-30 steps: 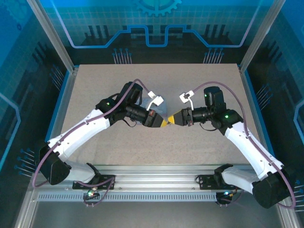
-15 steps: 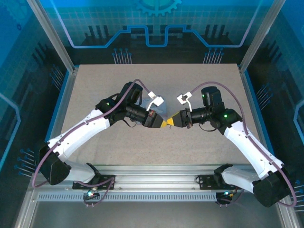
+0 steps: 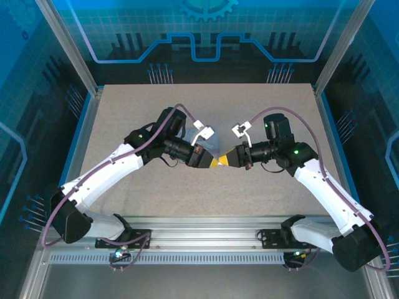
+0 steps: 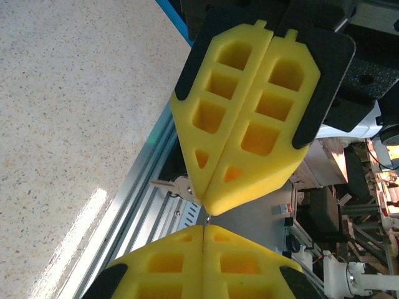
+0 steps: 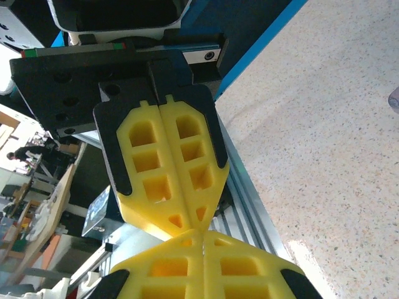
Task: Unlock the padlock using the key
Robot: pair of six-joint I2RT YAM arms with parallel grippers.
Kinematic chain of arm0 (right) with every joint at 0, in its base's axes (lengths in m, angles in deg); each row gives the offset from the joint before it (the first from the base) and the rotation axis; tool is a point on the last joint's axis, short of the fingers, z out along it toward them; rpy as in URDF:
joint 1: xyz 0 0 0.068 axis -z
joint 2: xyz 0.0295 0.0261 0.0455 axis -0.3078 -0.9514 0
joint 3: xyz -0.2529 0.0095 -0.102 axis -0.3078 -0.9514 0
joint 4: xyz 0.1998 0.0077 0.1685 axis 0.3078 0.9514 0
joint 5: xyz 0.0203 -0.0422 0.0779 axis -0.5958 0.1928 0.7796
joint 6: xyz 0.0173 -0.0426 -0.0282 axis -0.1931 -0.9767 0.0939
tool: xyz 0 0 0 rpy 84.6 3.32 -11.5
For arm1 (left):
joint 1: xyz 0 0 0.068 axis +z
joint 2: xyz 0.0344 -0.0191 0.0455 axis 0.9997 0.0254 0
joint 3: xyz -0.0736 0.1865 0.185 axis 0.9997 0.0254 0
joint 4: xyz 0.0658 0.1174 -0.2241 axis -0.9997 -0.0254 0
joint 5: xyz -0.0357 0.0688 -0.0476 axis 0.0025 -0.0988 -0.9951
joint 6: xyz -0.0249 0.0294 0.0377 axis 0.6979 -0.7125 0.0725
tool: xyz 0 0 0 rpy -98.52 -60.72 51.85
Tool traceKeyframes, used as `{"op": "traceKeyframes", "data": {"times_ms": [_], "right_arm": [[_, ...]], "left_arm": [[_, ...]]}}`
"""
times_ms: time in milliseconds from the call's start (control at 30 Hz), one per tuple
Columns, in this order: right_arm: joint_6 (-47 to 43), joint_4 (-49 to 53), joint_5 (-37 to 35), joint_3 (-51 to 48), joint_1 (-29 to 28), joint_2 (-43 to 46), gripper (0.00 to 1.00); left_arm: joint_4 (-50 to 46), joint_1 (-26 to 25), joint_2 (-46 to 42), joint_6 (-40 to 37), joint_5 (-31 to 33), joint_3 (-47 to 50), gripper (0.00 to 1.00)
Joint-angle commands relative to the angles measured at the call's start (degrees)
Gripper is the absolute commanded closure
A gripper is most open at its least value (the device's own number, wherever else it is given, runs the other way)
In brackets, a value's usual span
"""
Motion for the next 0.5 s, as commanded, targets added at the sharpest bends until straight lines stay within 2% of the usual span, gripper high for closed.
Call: {"op": "traceKeyframes", "data": {"times_ms": [0, 67, 200, 233, 300, 467], "right_arm": [[-1.98, 3.44, -2.88, 1.24, -1.85, 1.66, 1.0], [-2.02, 3.1, -6.15, 1.21, -2.0, 2.88, 1.0], [-3.19, 2.99, -15.27, 1.36, -2.89, 5.48, 1.0], [-3.87, 3.08, -18.59, 1.43, -3.49, 6.16, 1.0], [-5.09, 2.99, -25.98, 1.59, -5.48, 7.45, 1.0], [-10.65, -0.09, -53.26, 1.17, -14.78, 9.83, 1.0]], "left_arm": [[2.15, 1.38, -1.84, 0.21, 1.49, -0.22, 0.91], [3.54, 2.18, -2.37, 1.61, 1.87, 0.57, 0.74], [6.81, 3.64, -4.51, 5.41, 4.59, 3.04, 0.58], [8.05, 4.26, -5.24, 7.35, 5.9, 3.99, 0.58], [11.09, 5.51, -6.37, 11.99, 7.56, 5.91, 0.51], [16.22, 7.08, -8.25, 25.16, 13.77, 9.61, 0.38]]}}
